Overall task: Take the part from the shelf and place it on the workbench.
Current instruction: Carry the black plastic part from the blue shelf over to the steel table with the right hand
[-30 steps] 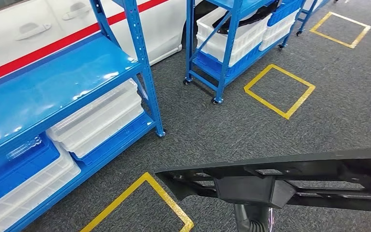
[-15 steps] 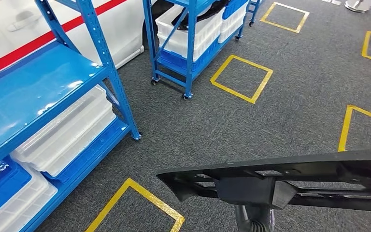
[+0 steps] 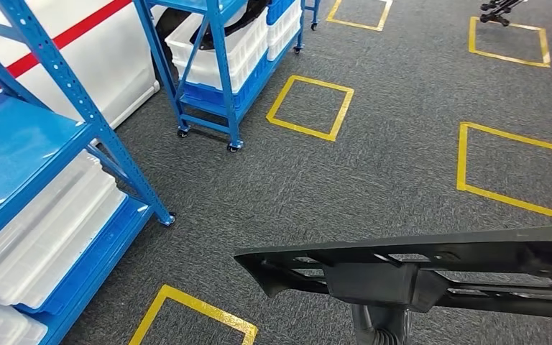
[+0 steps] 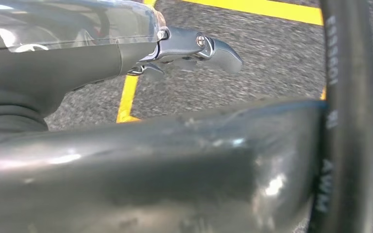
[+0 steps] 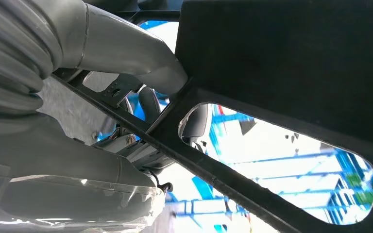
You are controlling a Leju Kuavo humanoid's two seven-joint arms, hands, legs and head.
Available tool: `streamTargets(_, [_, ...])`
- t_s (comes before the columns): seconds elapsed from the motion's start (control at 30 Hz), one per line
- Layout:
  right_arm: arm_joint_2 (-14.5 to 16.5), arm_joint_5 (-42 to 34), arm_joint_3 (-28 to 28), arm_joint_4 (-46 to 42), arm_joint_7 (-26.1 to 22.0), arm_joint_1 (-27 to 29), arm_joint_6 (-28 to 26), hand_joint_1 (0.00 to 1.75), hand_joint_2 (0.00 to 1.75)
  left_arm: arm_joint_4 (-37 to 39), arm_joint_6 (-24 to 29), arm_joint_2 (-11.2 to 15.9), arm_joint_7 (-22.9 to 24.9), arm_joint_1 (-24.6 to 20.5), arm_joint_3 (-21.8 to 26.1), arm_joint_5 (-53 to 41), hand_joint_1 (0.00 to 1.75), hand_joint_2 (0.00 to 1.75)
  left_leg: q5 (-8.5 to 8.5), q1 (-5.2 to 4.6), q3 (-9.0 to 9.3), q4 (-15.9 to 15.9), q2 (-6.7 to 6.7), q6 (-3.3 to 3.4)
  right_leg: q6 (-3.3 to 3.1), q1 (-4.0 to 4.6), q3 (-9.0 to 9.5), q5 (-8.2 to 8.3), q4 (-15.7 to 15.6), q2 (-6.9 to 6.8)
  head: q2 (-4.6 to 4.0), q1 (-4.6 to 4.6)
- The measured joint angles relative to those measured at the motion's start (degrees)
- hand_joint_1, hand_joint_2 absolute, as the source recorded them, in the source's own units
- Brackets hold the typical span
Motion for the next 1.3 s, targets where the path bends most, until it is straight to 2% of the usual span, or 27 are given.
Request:
streamTargets(0.07, [0.04, -0.01, -0.03, -0.02, -0.13, -0.01, 0.02, 1.75, 1.75, 0.01, 0.0, 0.0, 0.32, 0.04, 0.12, -0.17, 0.0, 0.0, 2.96, 0.26, 2.71, -6.91, -2.83, 0.2, 0.45, 0.07, -0.26, -0.07, 0.45, 1.62, 0.0, 0.0])
streamTargets(0.1, [0.07, -0.01, -0.05, -0.04, -0.2, 0.0, 0.03, 1.75, 1.75, 0.02, 0.01, 0.0, 0.44, 0.08, 0.15, -0.23, 0.0, 0.0, 3.41, 0.31, 3.36, -8.79, -3.92, 0.31, 0.8, 0.05, -0.52, 0.0, 0.61, 2.32, 0.0, 0.0])
streamTargets(0.13, [0.1, -0.01, -0.08, -0.07, -0.26, 0.05, 0.04, 1.75, 1.75, 0.02, 0.01, 0.0, 0.52, 0.07, 0.16, -0.27, 0.0, 0.0, 3.28, 0.22, 3.56, -9.46, -4.36, 0.52, 1.23, -0.05, -0.82, 0.15, 0.65, 3.05, 0.0, 0.0])
streamTargets(0.2, [0.13, -0.01, -0.15, -0.15, -0.31, 0.27, 0.04, 1.75, 1.75, 0.02, 0.02, -0.02, 0.57, -0.08, 0.17, -0.28, 0.0, 0.0, 3.63, 0.14, 3.66, -9.85, -3.05, 1.23, 2.06, -0.33, -1.27, 0.52, 0.58, 4.18, 0.0, 0.0])
streamTargets(0.23, [0.14, -0.01, -0.19, -0.22, -0.34, 0.4, 0.04, 1.75, 1.75, 0.02, 0.02, -0.03, 0.57, -0.18, 0.17, -0.29, 0.0, 0.0, 3.92, 0.15, 3.77, -10.15, -2.28, 1.71, 2.34, -0.32, -1.61, 0.22, 1.02, 3.43, 0.0, 0.01])
streamTargets(0.27, [0.13, -0.01, -0.23, -0.29, -0.37, 0.46, 0.05, 1.75, 1.75, 0.02, 0.02, -0.05, 0.57, -0.22, 0.17, -0.31, 0.0, 0.0, 4.2, 0.18, 3.83, -10.48, -1.46, 2.19, 2.55, -0.22, -2.34, -0.76, 2.41, 1.87, 0.0, 0.01])
streamTargets(0.33, [0.13, -0.01, -0.29, -0.41, -0.4, 0.46, 0.07, 1.75, 1.75, 0.02, 0.03, -0.05, 0.58, -0.11, 0.19, -0.33, 0.0, 0.0, 4.47, -0.04, 3.79, -10.81, 0.25, 2.8, 2.87, -0.11, -5.1, -4.3, 8.24, -2.12, 0.0, 0.02])
streamTargets(0.37, [0.12, -0.01, -0.32, -0.42, -0.39, 0.45, 0.08, 1.75, 1.75, 0.02, 0.03, -0.03, 0.58, 0.01, 0.21, -0.34, 0.0, 0.0, 4.47, -0.21, 3.71, -10.8, 1.18, 2.94, 3.04, -0.19, -6.81, -6.04, 11.88, -3.14, 0.0, 0.01])
streamTargets(0.4, [0.12, -0.02, -0.37, -0.42, -0.39, 0.49, 0.08, 1.75, 1.75, 0.02, 0.04, -0.02, 0.6, 0.09, 0.23, -0.34, 0.0, 0.0, 4.45, -0.35, 3.64, -10.77, 2.09, 2.96, 3.16, -0.3, -8.02, -6.97, 14.57, -3.61, 0.0, 0.01])
streamTargets(0.43, [0.12, -0.03, -0.42, -0.42, -0.39, 0.55, 0.08, 1.75, 1.75, 0.02, 0.04, -0.01, 0.6, 0.1, 0.25, -0.34, 0.0, 0.0, 4.42, -0.44, 3.59, -10.76, 2.98, 2.95, 3.2, -0.37, -8.32, -6.89, 15.49, -3.9, 0.0, 0.01])
streamTargets(0.47, [0.12, -0.04, -0.46, -0.42, -0.4, 0.58, 0.08, 1.75, 1.75, 0.02, 0.04, -0.01, 0.6, 0.06, 0.26, -0.35, 0.0, 0.0, 4.36, -0.51, 3.59, -10.74, 3.82, 2.9, 3.16, -0.38, -7.51, -5.84, 14.3, -4.17, 0.0, 0.02])
streamTargets(0.5, [0.12, -0.05, -0.5, -0.43, -0.4, 0.6, 0.08, 1.75, 1.75, 0.02, 0.04, -0.01, 0.6, -0.02, 0.26, -0.38, 0.0, 0.0, 4.28, -0.55, 3.67, -10.74, 4.56, 2.82, 3.0, -0.32, -5.6, -4.15, 11.12, -4.78, 0.0, 0.02])
streamTargets(0.57, [0.13, -0.05, -0.54, -0.49, -0.42, 0.54, 0.1, 1.75, 1.75, 0.02, -0.01, -0.04, 0.6, -0.1, 0.26, -0.45, 0.0, 0.0, 3.98, -0.74, 3.98, -10.69, 5.82, 2.45, 2.3, 0.22, -1.26, -1.67, 3.51, -7.59, 0.0, 0.01])
streamTargets(0.63, [0.14, -0.05, -0.63, -0.62, -0.46, 0.49, 0.12, 1.75, 1.75, 0.02, -0.05, -0.07, 0.6, -0.12, 0.26, -0.49, 0.0, 0.0, 3.66, -0.97, 4.28, -10.65, 7.0, 1.91, 1.56, 0.84, 0.46, -1.17, 0.09, -9.04, 0.0, 0.0])
streamTargets(0.7, [0.15, -0.05, -0.75, -0.74, -0.5, 0.6, 0.11, 1.75, 1.75, 0.02, -0.07, -0.07, 0.6, -0.29, 0.26, -0.49, 0.0, 0.0, 3.4, -1.06, 4.55, -10.72, 8.12, 1.36, 0.98, 0.86, 0.35, -0.95, -0.19, -7.57, 0.0, 0.0])
streamTargets(0.73, [0.15, -0.05, -0.81, -0.8, -0.51, 0.69, 0.11, 1.75, 1.75, 0.01, -0.07, -0.05, 0.6, -0.4, 0.26, -0.49, 0.0, 0.0, 3.01, -0.98, 4.61, -10.43, 7.64, 1.05, 0.71, 0.69, 0.4, -0.76, -0.45, -6.87, 0.0, 0.0])
streamTargets(0.8, [0.25, -0.07, -0.85, -0.88, -0.53, 0.64, 0.11, 1.75, 1.75, 0.01, -0.08, -0.07, 0.58, -0.49, 0.27, -0.5, 0.0, 0.0, 0.54, -0.77, 3.38, -7.0, 4.54, 0.53, 0.08, 0.26, 0.57, -0.32, -0.93, -5.52, 0.0, -0.01])
streamTargets(0.83, [0.32, -0.07, -0.87, -0.91, -0.54, 0.6, 0.12, 1.75, 1.75, 0.01, -0.08, -0.07, 0.58, -0.4, 0.27, -0.5, 0.0, 0.0, -1.39, -0.61, 1.93, -3.55, 2.63, 0.37, -0.09, 0.24, 0.53, -0.23, -0.97, -4.84, 0.0, -0.01])
streamTargets(0.9, [0.43, -0.07, -0.88, -0.89, -0.49, 0.6, 0.12, 1.75, 1.75, 0.02, -0.09, -0.07, 0.6, -0.09, 0.28, -0.5, 0.0, 0.0, -4.39, -0.5, -1.56, 3.85, 1.07, 0.19, -0.28, 0.25, 0.43, -0.16, -0.86, -3.16, 0.0, 0.0])
streamTargets(0.93, [0.45, -0.07, -0.89, -0.89, -0.49, 0.64, 0.11, 1.75, 1.75, 0.02, -0.09, -0.07, 0.61, 0.04, 0.29, -0.49, 0.0, 0.0, -4.4, -0.47, -2.48, 5.54, 0.9, 0.14, -0.3, 0.26, 0.41, -0.16, -0.75, -2.24, 0.0, 0.0])
streamTargets(0.97, [0.45, -0.07, -0.9, -0.88, -0.48, 0.67, 0.11, 1.75, 1.75, 0.02, -0.09, -0.07, 0.62, 0.08, 0.3, -0.49, 0.0, 0.0, -3.22, -0.41, -2.41, 4.98, 0.8, 0.12, -0.26, 0.24, 0.41, -0.18, -0.57, -1.31, 0.0, 0.0])
streamTargets(1.0, [0.45, -0.07, -0.9, -0.88, -0.48, 0.68, 0.11, 1.75, 1.75, 0.02, -0.09, -0.07, 0.62, 0.07, 0.31, -0.49, 0.0, 0.0, -1.16, -0.31, -1.33, 2.25, 0.5, 0.13, -0.16, 0.19, 0.42, -0.25, -0.36, -0.44, 0.0, 0.0])
streamTargets(1.07, [0.45, -0.07, -0.9, -0.88, -0.47, 0.64, 0.11, 1.75, 1.75, 0.02, -0.09, -0.07, 0.61, 0.05, 0.33, -0.49, 0.0, 0.0, 2.51, 0.09, 1.74, -5.34, -1.93, 0.16, 0.25, 0.13, 0.19, -0.47, 0.28, 1.16, 0.0, 0.0])
streamTargets(1.13, [0.46, -0.06, -0.9, -0.9, -0.5, 0.63, 0.14, 1.75, 1.75, 0.02, -0.11, -0.07, 0.62, 0.05, 0.38, -0.55, 0.0, 0.0, 3.47, 0.23, 3.19, -9.19, -3.92, 0.38, 0.93, 0.08, -0.36, -0.43, 0.71, 2.59, 0.0, 0.0])
streamTargets(1.2, [0.47, -0.04, -0.95, -0.92, -0.54, 0.76, 0.17, 1.75, 1.75, 0.02, -0.13, -0.06, 0.64, -0.07, 0.43, -0.8, 0.0, 0.0, 3.53, 0.06, 3.35, -9.53, -3.21, 0.99, 1.72, -0.05, -0.81, -0.07, 0.6, 3.9, 0.0, 0.0])
streamTargets(1.23, [0.47, -0.02, -0.98, -0.94, -0.56, 0.88, 0.2, 1.75, 1.75, 0.02, -0.15, -0.08, 0.63, -0.18, 0.45, -0.95, 0.0, 0.0, 3.76, 0.07, 3.47, -9.81, -2.47, 1.42, 2.0, -0.1, -1.01, -0.16, 0.77, 3.56, 0.0, 0.0])
streamTargets(1.3, [0.47, 0.05, -1.05, -0.99, -0.63, 0.94, 0.25, 1.75, 1.75, 0.02, -0.19, -0.09, 0.61, -0.25, 0.51, -1.19, 0.0, 0.0, 4.29, 0.17, 3.6, -10.46, -0.93, 2.33, 2.46, 0.01, -2.35, -1.99, 3.42, 0.6, 0.0, 0.01])
